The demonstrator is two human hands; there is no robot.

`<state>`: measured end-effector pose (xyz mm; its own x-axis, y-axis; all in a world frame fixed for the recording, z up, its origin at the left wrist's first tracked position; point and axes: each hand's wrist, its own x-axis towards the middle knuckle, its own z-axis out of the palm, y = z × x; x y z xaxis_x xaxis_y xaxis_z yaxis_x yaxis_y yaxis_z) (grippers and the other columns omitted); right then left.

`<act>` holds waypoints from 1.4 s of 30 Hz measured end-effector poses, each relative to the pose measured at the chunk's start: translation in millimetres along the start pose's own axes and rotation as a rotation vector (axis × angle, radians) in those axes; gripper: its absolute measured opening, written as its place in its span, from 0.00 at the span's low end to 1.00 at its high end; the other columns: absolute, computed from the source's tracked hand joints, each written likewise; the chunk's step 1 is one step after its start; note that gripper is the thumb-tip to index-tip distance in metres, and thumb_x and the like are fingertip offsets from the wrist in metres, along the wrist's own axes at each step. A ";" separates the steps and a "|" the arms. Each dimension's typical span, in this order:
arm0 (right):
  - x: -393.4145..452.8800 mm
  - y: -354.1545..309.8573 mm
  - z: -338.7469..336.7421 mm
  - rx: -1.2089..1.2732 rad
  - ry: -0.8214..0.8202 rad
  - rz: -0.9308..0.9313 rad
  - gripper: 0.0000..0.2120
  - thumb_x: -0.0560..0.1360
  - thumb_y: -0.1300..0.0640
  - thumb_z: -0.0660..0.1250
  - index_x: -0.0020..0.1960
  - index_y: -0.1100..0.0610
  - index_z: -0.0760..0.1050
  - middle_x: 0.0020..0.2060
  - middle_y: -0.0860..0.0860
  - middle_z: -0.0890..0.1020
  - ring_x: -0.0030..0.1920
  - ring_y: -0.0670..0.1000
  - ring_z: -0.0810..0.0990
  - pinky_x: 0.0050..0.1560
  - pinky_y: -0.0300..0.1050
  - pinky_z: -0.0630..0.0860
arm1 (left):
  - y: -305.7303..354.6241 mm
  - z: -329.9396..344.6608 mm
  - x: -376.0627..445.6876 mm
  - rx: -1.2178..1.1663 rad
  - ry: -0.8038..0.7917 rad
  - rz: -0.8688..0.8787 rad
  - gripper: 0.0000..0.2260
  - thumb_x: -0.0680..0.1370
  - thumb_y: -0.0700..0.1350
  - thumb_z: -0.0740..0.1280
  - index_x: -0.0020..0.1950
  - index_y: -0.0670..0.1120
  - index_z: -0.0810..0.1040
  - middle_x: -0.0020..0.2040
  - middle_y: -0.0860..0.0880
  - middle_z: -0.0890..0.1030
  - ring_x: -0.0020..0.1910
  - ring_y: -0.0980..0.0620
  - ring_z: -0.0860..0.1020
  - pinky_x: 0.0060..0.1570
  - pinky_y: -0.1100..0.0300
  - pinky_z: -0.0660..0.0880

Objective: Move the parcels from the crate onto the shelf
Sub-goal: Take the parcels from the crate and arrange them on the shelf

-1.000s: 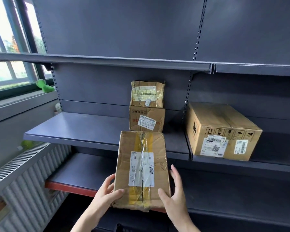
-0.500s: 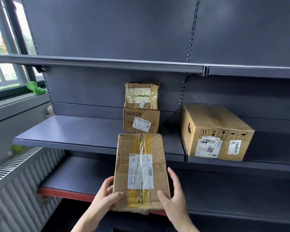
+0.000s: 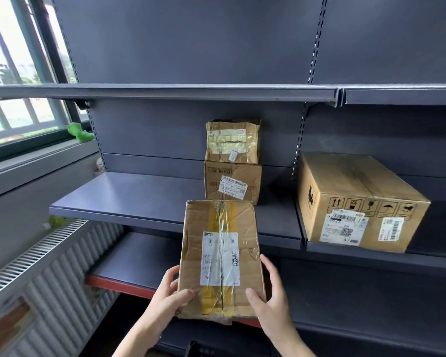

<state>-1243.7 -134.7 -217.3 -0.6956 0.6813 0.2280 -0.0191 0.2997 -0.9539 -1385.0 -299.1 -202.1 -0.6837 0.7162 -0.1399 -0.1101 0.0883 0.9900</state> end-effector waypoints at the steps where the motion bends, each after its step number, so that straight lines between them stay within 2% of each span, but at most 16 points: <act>1: 3.2 -0.7 5.4 0.006 -0.007 -0.002 0.38 0.71 0.66 0.67 0.58 0.23 0.61 0.64 0.32 0.67 0.62 0.28 0.65 0.59 0.22 0.63 | 1.5 -4.3 0.4 0.004 0.010 0.007 0.31 0.59 0.46 0.70 0.61 0.52 0.69 0.45 0.49 0.85 0.39 0.55 0.82 0.38 0.62 0.75; 3: 9.2 -4.9 17.0 0.009 -0.015 -0.007 0.36 0.71 0.66 0.68 0.61 0.28 0.61 0.64 0.32 0.67 0.62 0.28 0.64 0.61 0.24 0.63 | 4.8 -14.0 1.7 -0.001 0.034 0.020 0.30 0.58 0.47 0.69 0.60 0.52 0.69 0.41 0.50 0.84 0.35 0.57 0.80 0.37 0.63 0.73; 6: 20.8 -10.8 45.6 0.000 -0.029 -0.012 0.34 0.71 0.65 0.68 0.64 0.34 0.60 0.66 0.35 0.67 0.64 0.29 0.63 0.59 0.21 0.61 | 3.8 -41.4 11.7 -0.045 0.100 0.029 0.26 0.62 0.44 0.67 0.60 0.52 0.71 0.47 0.49 0.85 0.44 0.51 0.81 0.44 0.57 0.75; 8: 28.7 -15.0 68.3 -0.016 -0.022 -0.011 0.34 0.70 0.61 0.68 0.63 0.31 0.61 0.66 0.36 0.68 0.65 0.32 0.64 0.63 0.28 0.61 | 5.7 -62.9 20.6 -0.066 0.123 0.028 0.25 0.62 0.43 0.67 0.59 0.53 0.72 0.48 0.49 0.85 0.47 0.49 0.81 0.48 0.55 0.75; 11: 45.6 -21.0 105.8 -0.063 0.019 -0.034 0.34 0.66 0.56 0.67 0.59 0.24 0.60 0.64 0.34 0.69 0.65 0.33 0.66 0.65 0.33 0.63 | 10.5 -101.6 35.5 -0.065 0.107 0.031 0.30 0.57 0.49 0.69 0.59 0.54 0.72 0.49 0.48 0.85 0.48 0.47 0.80 0.50 0.53 0.72; 15: 68.8 -33.4 162.8 -0.090 0.043 -0.016 0.37 0.69 0.62 0.69 0.58 0.23 0.60 0.64 0.36 0.70 0.65 0.37 0.68 0.67 0.40 0.65 | 17.0 -162.8 64.0 -0.044 0.079 0.032 0.25 0.62 0.44 0.67 0.59 0.51 0.72 0.41 0.50 0.85 0.42 0.50 0.76 0.43 0.55 0.68; 19: 92.8 -52.5 209.2 -0.118 0.033 0.007 0.31 0.70 0.61 0.68 0.59 0.29 0.64 0.66 0.38 0.69 0.67 0.40 0.66 0.69 0.40 0.61 | 31.8 -212.1 87.5 -0.039 0.063 0.012 0.26 0.60 0.46 0.67 0.59 0.52 0.72 0.42 0.52 0.85 0.44 0.48 0.78 0.47 0.52 0.70; 22: 114.3 -62.7 232.0 -0.130 0.031 0.021 0.28 0.72 0.63 0.66 0.58 0.33 0.63 0.67 0.40 0.67 0.68 0.40 0.64 0.68 0.38 0.59 | 48.1 -231.8 108.5 -0.002 0.055 0.034 0.19 0.67 0.42 0.68 0.58 0.50 0.73 0.39 0.52 0.85 0.41 0.50 0.79 0.43 0.55 0.72; 24: 127.8 -64.7 240.2 -0.134 0.054 0.037 0.28 0.73 0.63 0.66 0.57 0.33 0.63 0.66 0.42 0.69 0.67 0.42 0.66 0.69 0.40 0.62 | 57.3 -236.2 120.9 0.022 0.052 0.032 0.13 0.74 0.37 0.65 0.58 0.47 0.74 0.40 0.50 0.83 0.39 0.52 0.78 0.38 0.59 0.70; 27: 143.4 -63.6 244.9 -0.141 0.069 0.065 0.27 0.72 0.63 0.66 0.57 0.33 0.63 0.65 0.44 0.70 0.66 0.44 0.68 0.69 0.46 0.66 | 65.2 -239.7 134.5 0.040 0.018 0.019 0.12 0.77 0.36 0.61 0.59 0.45 0.73 0.41 0.47 0.81 0.36 0.52 0.77 0.34 0.61 0.69; 31: 166.5 -60.6 242.8 -0.128 0.076 0.101 0.26 0.72 0.64 0.66 0.59 0.37 0.64 0.64 0.45 0.72 0.64 0.45 0.70 0.67 0.49 0.69 | 74.3 -238.5 156.6 0.033 0.058 -0.024 0.15 0.73 0.42 0.67 0.59 0.46 0.75 0.44 0.47 0.82 0.37 0.53 0.78 0.32 0.63 0.71; 34: 193.0 -61.9 242.5 -0.111 0.066 0.159 0.24 0.73 0.63 0.65 0.64 0.44 0.65 0.62 0.47 0.72 0.61 0.46 0.71 0.62 0.44 0.71 | 82.3 -237.6 175.9 0.040 0.114 -0.040 0.19 0.65 0.49 0.68 0.56 0.48 0.76 0.46 0.47 0.82 0.41 0.50 0.79 0.34 0.58 0.73; 36: 212.7 -61.7 242.4 -0.125 0.055 0.198 0.24 0.73 0.62 0.64 0.66 0.47 0.65 0.63 0.47 0.72 0.62 0.47 0.70 0.62 0.44 0.70 | 88.0 -235.8 191.2 0.055 0.139 -0.076 0.18 0.62 0.51 0.65 0.50 0.50 0.77 0.45 0.48 0.82 0.42 0.50 0.78 0.37 0.55 0.76; 39: 238.8 -57.3 243.0 -0.159 0.031 0.281 0.25 0.73 0.62 0.63 0.68 0.49 0.64 0.65 0.49 0.71 0.63 0.49 0.70 0.60 0.43 0.69 | 89.8 -232.8 218.0 0.137 0.174 -0.127 0.15 0.61 0.52 0.64 0.44 0.50 0.77 0.45 0.46 0.82 0.45 0.46 0.79 0.46 0.47 0.78; 42: 259.9 -51.0 242.5 -0.170 0.033 0.328 0.26 0.72 0.62 0.63 0.69 0.50 0.64 0.65 0.50 0.71 0.62 0.50 0.71 0.56 0.41 0.69 | 87.8 -229.4 241.0 0.218 0.197 -0.138 0.14 0.60 0.53 0.64 0.43 0.49 0.77 0.44 0.46 0.82 0.44 0.45 0.79 0.44 0.51 0.78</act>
<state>-1597.7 -134.8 -156.8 -0.6217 0.7796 -0.0755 0.3223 0.1668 -0.9318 -1725.0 -277.5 -153.2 -0.8016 0.5416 -0.2534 -0.0694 0.3367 0.9391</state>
